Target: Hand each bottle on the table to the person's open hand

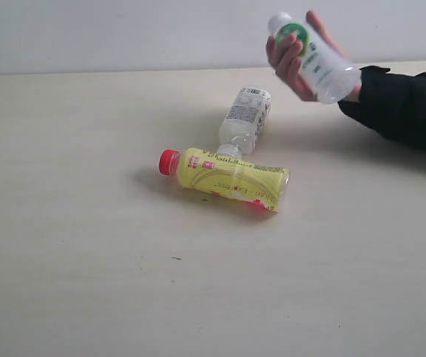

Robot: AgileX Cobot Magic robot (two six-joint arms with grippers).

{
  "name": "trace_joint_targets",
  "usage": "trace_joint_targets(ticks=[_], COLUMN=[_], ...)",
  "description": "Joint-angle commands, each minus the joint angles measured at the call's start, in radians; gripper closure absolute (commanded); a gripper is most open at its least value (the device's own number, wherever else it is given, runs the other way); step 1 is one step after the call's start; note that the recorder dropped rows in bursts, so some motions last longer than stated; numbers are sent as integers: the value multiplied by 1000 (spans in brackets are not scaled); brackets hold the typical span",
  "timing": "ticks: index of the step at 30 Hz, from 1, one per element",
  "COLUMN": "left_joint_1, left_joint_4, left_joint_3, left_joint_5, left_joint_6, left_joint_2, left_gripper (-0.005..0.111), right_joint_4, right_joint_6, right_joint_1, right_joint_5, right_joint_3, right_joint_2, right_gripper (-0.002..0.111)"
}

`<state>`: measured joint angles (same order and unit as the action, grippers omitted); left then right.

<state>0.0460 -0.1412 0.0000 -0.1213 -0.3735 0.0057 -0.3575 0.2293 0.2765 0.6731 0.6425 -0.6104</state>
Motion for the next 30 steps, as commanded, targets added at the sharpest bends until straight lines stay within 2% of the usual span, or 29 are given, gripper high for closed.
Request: trace_joint_targets(ticks=[1, 8, 13, 16, 30], left_joint_1=[6, 6, 6, 6, 6], left_joint_4=[-5, -5, -5, -5, -5], left_joint_3=[0, 0, 0, 0, 0], left_joint_5=[11, 11, 11, 11, 11], left_joint_6=[1, 1, 1, 1, 1], left_joint_2=[-6, -6, -6, -6, -6], left_gripper=[107, 107, 107, 107, 107], right_joint_4=[-46, -23, 71, 60, 19], right_joint_6=[36, 36, 30, 28, 30], right_joint_1=[-3, -3, -3, -3, -3], right_joint_5=[84, 222, 247, 233, 204], right_joint_3=[-42, -44, -80, -116, -138], right_joint_2=[239, 461, 557, 599, 610], right_gripper=[108, 108, 108, 108, 108])
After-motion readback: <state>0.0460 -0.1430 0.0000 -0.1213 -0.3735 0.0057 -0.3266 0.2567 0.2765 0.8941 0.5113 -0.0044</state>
